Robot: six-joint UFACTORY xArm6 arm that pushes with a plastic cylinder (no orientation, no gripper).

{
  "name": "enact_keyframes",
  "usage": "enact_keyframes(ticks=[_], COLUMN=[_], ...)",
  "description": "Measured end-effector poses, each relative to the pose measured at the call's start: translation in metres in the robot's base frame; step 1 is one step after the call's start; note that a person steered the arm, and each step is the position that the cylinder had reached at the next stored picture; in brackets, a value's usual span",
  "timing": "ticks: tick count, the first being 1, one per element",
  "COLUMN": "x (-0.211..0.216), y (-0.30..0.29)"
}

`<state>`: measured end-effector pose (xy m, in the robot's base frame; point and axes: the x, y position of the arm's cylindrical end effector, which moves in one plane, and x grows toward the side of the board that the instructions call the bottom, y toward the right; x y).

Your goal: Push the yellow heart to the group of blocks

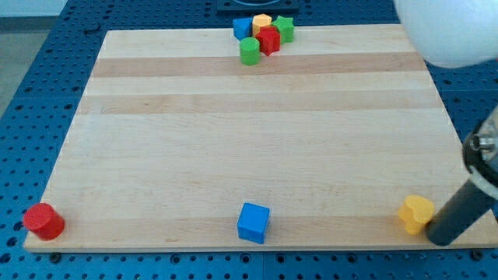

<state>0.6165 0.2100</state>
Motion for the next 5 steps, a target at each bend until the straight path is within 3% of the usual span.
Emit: enact_keyframes(ticks=[2,3,4,5], x=[-0.062,-0.100,-0.103,-0.091], y=[-0.022,-0.079,-0.092,-0.062])
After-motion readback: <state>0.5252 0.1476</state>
